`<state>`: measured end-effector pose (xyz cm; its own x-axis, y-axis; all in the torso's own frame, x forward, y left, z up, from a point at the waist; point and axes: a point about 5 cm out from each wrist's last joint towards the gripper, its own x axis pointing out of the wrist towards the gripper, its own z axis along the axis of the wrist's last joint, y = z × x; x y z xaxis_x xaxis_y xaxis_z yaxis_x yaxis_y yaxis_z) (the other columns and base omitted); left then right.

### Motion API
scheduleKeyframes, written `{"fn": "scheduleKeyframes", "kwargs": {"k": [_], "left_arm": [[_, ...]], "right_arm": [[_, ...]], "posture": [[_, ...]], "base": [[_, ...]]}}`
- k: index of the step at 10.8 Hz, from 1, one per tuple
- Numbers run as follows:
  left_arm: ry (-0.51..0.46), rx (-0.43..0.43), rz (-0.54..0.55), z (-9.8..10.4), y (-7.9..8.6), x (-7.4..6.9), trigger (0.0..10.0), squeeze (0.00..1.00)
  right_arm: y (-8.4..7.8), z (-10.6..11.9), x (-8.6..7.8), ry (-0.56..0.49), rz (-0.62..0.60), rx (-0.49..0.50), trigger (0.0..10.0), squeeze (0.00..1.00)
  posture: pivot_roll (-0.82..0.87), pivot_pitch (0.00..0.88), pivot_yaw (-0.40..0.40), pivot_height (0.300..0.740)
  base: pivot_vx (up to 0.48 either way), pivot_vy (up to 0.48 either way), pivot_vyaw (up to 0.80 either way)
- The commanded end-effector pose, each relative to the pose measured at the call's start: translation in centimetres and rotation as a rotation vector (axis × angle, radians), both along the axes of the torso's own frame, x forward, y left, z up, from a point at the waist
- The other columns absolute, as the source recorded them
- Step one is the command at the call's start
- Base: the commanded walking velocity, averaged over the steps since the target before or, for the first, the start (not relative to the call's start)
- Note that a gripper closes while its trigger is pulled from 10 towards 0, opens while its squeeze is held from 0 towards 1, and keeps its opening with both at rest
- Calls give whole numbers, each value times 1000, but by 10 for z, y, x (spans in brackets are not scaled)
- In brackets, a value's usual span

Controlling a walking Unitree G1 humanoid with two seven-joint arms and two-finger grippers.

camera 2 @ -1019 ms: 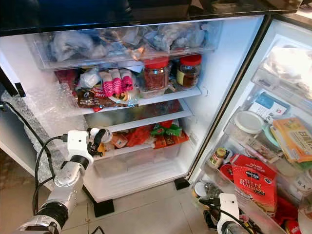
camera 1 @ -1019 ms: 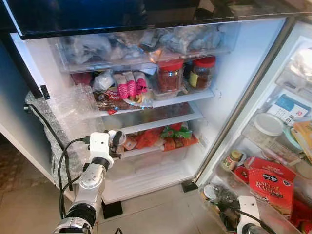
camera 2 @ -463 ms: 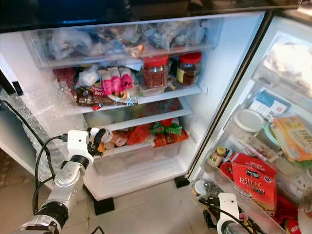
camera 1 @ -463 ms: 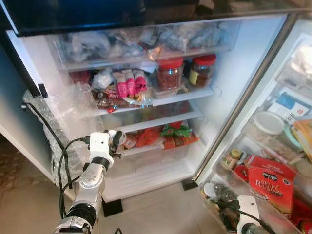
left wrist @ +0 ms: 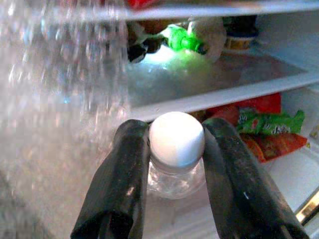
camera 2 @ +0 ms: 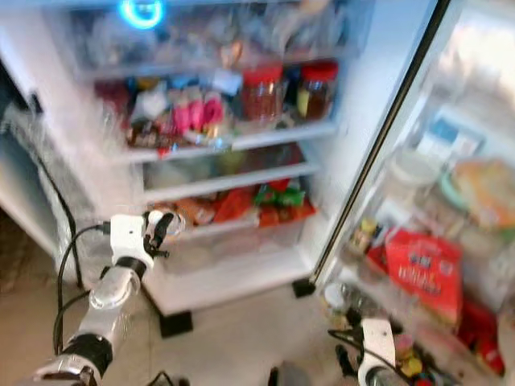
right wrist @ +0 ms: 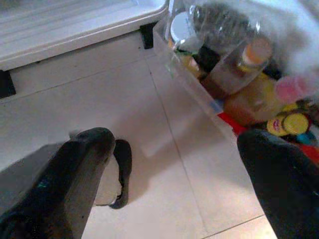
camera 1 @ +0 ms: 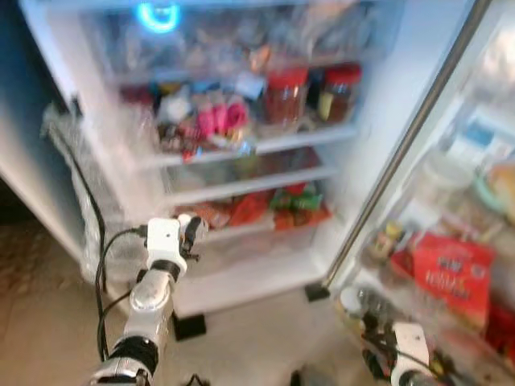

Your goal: Restocking fridge

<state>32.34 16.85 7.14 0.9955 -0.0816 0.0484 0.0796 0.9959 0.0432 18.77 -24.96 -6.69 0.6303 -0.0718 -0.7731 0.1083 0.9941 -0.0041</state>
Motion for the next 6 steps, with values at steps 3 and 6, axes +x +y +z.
{"fn": "scheduleKeyframes", "kwargs": {"k": [3, 6], "left_arm": [[-25, 20, 11, 8, 12, 2, 10000, 0], [-22, 41, 19, 9, 22, 1, 10000, 0]], "right_arm": [[6, -2, -4, -52, -13, 17, 10000, 0], [17, -3, -6, -122, 21, 36, 10000, 0]], "posture": [[-135, 105, 16, 647], [-143, 130, 50, 647]], "base": [[0, 0, 0], [0, 0, 0]]}}
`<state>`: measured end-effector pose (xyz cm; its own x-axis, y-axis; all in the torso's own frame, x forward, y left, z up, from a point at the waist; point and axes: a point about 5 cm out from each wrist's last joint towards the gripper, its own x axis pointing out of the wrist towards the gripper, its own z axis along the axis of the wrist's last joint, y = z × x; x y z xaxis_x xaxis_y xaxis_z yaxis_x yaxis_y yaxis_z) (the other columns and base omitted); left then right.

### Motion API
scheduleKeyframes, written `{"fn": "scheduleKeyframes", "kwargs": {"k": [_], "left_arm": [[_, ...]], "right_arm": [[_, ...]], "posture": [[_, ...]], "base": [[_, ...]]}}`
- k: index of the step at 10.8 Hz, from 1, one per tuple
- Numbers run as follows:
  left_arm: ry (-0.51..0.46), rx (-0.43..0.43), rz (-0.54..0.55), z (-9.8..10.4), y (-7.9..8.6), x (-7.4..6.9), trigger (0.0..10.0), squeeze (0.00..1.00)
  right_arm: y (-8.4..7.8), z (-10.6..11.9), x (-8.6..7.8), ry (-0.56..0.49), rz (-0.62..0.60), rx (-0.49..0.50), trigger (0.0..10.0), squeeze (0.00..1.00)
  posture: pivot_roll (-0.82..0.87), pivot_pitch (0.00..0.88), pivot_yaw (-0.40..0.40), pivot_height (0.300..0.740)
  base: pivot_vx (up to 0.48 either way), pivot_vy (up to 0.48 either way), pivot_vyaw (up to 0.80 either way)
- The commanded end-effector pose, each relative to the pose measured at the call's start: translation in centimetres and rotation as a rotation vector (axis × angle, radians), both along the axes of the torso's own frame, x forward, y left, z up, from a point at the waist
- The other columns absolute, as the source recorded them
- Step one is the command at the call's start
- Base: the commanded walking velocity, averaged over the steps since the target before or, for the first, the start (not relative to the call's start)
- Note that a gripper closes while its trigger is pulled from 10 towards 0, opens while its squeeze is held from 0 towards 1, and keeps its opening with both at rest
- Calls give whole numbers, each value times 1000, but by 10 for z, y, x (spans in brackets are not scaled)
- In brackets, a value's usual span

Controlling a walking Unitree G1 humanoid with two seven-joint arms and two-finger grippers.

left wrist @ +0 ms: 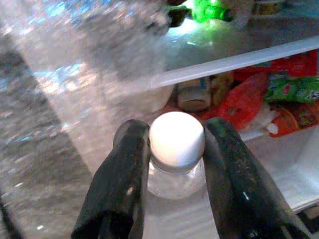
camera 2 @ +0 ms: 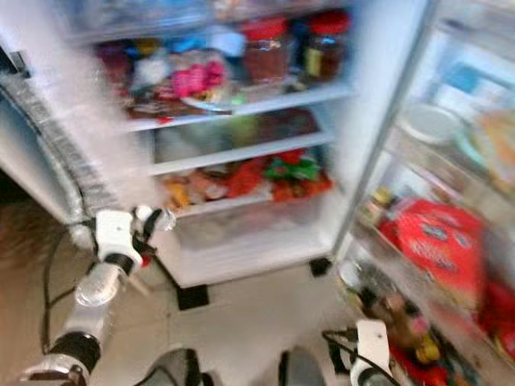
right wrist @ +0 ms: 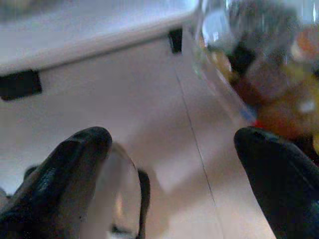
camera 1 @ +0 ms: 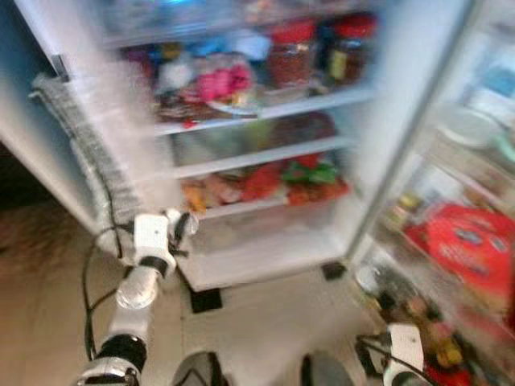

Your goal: Restocking fridge

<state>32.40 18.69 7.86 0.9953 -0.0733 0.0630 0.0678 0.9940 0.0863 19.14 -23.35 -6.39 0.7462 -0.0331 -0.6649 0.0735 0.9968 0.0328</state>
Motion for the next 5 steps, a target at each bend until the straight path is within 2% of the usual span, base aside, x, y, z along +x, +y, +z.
{"fn": "scheduleKeyframes", "kwargs": {"k": [1, 2, 3, 4, 5], "left_arm": [[-5, 2, 3, 1, 4, -1, 10000, 0], [-2, 5, 1, 0, 6, -4, 10000, 0], [1, 8, 1, -2, 8, -5, 10000, 0], [5, 13, 0, -1, 9, -6, 10000, 0], [6, 17, -4, -3, 9, -8, 10000, 0]], "right_arm": [[3, -7, -13, 20, -21, 18, 10000, 0], [5, -7, -15, 11, 6, 5, 10000, 0], [78, 18, 43, -189, 93, 61, 10000, 0], [94, 22, 49, -212, 125, 35, 10000, 0], [98, 20, 45, -209, 124, 30, 10000, 0]], "posture": [[-142, 137, 59, 647], [-141, 137, 65, 647], [-148, 137, 74, 647], [-157, 137, 79, 647], [-164, 137, 82, 647]], "base": [[0, 0, 0], [0, 0, 0], [0, 0, 0], [0, 0, 0], [0, 0, 0]]}}
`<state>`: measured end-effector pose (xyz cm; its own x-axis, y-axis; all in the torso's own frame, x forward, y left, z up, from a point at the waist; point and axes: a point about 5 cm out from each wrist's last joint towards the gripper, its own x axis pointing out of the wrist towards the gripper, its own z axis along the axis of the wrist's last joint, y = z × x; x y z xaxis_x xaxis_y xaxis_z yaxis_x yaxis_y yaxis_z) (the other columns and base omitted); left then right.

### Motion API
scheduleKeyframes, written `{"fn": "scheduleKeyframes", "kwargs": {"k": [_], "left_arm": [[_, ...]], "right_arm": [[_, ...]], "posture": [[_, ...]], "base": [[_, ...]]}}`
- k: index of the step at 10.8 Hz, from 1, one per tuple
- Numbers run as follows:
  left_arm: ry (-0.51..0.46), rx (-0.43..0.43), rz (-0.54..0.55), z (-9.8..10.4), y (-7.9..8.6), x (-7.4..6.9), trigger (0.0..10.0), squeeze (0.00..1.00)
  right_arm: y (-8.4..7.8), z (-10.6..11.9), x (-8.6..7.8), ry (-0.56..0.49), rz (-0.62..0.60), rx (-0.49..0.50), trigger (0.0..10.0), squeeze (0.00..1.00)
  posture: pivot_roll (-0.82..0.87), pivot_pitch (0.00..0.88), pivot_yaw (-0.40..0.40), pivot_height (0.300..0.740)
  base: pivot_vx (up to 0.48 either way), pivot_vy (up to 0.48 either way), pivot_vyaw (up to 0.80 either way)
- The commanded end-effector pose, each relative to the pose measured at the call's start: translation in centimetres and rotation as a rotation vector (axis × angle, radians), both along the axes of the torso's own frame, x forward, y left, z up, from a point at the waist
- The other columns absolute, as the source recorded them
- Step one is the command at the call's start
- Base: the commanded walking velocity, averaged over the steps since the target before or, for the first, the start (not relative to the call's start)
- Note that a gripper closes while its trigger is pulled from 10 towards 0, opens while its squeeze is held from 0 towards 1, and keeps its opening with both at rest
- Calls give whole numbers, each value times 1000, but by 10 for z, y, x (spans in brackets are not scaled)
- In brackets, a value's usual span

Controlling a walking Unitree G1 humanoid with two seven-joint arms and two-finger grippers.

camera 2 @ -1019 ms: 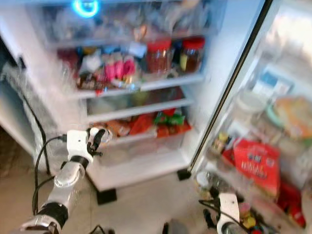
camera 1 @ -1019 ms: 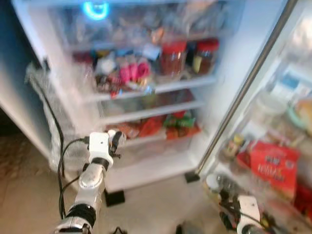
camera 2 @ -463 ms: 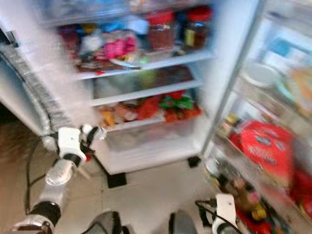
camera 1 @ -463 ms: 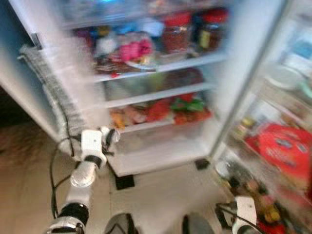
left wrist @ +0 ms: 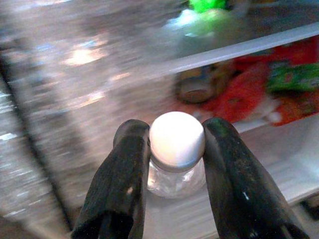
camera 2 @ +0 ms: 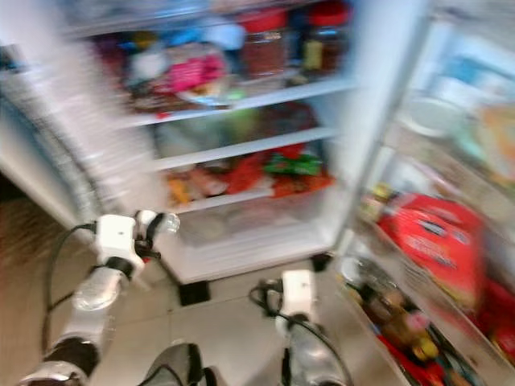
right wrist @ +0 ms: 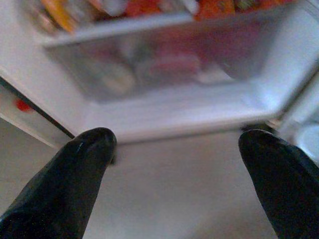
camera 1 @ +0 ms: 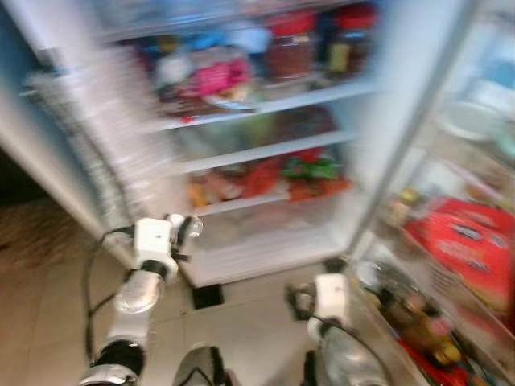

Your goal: Restocking fridge

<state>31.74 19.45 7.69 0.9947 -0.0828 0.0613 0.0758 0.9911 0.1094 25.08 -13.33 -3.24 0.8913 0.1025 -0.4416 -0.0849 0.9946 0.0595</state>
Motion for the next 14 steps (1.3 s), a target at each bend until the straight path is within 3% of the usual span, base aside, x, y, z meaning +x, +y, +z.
{"fn": "scheduleKeyframes", "kwargs": {"k": [1, 3, 6, 8, 11, 12, 14], "left_arm": [[6, -6, 4, -1, 2, -2, 10000, 0], [-70, -29, -37, 18, -16, 8, 10000, 0], [-106, -18, -91, 22, -32, 4, 10000, 0], [-163, -9, -165, 31, -54, -4, 10000, 0], [-177, -17, -188, 31, -67, -10, 10000, 0], [-166, -29, -197, 28, -73, -15, 10000, 0], [-175, -29, -205, 36, -71, -14, 10000, 0]], "right_arm": [[-2, -12, -14, 59, -21, -2, 10000, 0], [-4, -24, -31, 140, -19, -52, 10000, 0], [-18, -28, -37, 158, -47, -73, 10000, 0], [-42, -36, -52, 212, -47, -105, 10000, 0], [-61, -39, -67, 230, -30, -133, 10000, 0], [-69, -40, -73, 235, -23, -147, 10000, 0], [-70, -39, -73, 220, -47, -152, 10000, 0]], "posture": [[-164, 137, 82, 647], [-198, 122, 64, 647], [-205, 133, 42, 647], [-193, 132, -21, 647], [-213, 140, -67, 647], [-215, 138, -65, 647], [-184, 141, -22, 647]], "base": [[0, 0, 0], [0, 0, 0], [0, 0, 0], [0, 0, 0], [0, 0, 0], [0, 0, 0], [0, 0, 0]]}}
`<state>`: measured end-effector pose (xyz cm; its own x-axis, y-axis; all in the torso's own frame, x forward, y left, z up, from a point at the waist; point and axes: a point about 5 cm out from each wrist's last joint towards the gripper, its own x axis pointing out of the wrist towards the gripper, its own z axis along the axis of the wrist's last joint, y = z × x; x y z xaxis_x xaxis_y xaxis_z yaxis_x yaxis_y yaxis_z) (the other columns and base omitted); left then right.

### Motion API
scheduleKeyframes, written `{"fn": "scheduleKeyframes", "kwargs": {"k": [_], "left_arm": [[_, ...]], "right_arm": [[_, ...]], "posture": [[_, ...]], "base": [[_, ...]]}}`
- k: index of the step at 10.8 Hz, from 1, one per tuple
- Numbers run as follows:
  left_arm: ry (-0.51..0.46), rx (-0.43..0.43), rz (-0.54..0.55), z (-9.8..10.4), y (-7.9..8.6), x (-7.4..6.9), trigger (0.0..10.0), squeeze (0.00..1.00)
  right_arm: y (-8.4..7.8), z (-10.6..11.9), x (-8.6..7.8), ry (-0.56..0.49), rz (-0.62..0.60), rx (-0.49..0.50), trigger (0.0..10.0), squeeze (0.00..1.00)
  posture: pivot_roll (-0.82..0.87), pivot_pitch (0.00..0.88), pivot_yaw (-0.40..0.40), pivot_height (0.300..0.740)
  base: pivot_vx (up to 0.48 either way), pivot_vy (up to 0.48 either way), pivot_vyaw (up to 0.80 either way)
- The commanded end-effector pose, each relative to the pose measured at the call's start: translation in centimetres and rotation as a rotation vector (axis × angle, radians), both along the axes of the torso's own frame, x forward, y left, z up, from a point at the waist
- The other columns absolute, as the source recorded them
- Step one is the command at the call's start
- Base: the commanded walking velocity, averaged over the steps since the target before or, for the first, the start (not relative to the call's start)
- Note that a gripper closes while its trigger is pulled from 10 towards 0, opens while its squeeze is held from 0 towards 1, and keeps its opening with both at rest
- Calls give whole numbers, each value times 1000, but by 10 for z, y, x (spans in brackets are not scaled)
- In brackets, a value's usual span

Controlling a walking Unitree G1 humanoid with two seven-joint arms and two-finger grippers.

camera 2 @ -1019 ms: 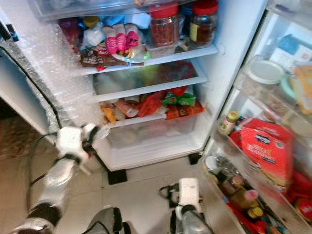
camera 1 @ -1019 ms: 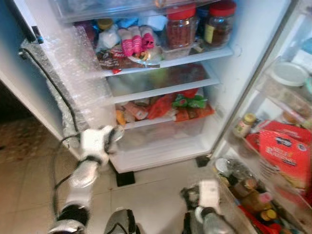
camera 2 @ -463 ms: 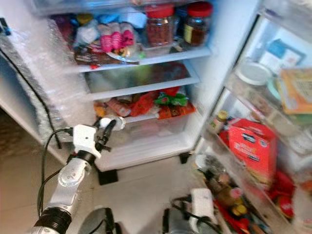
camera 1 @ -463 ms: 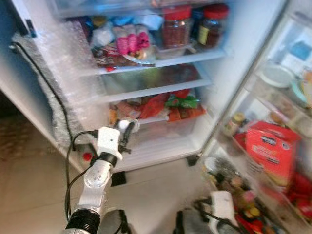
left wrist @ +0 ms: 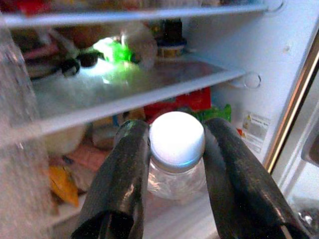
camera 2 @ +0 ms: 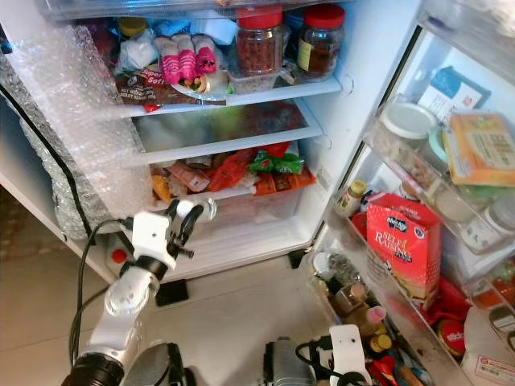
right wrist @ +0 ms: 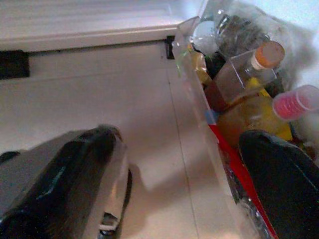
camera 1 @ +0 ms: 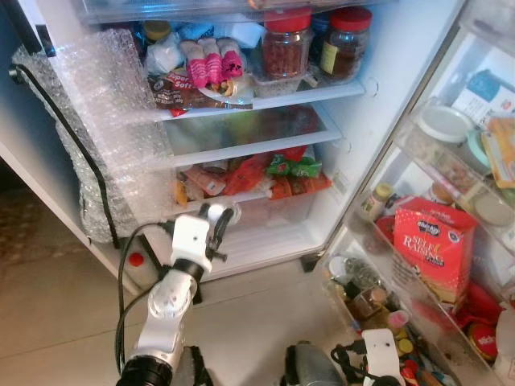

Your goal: Restocking fridge

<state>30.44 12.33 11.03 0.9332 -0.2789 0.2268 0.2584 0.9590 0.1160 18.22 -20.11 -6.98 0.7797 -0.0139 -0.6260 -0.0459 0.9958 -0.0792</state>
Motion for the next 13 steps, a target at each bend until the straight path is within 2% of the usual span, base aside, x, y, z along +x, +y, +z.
{"fn": "scheduleKeyframes", "kwargs": {"k": [1, 3, 4, 8, 13], "left_arm": [[-20, 4, -1, 7, 5, 2, 10000, 0], [-16, -1, 78, 12, 27, 10, 10000, 0], [-12, -8, 92, 13, 28, 11, 10000, 0], [-17, -5, 65, 20, 23, 18, 10000, 0], [-11, -8, 61, 19, 22, 16, 10000, 0]], "right_arm": [[1, 0, -2, -12, -33, 7, 10000, 0], [24, 3, 11, -44, -26, 57, 10000, 0], [29, 4, 13, -48, -17, 62, 10000, 0], [33, 11, 28, -80, -34, 68, 10000, 0], [34, 15, 37, -82, -29, 62, 10000, 0]], "posture": [[-174, 138, -11, 647], [-194, 149, -22, 647], [-194, 150, -12, 647], [-198, 160, 8, 647], [-185, 167, 2, 647]], "base": [[0, 0, 0], [0, 0, 0], [0, 0, 0], [0, 0, 0], [0, 0, 0]]}}
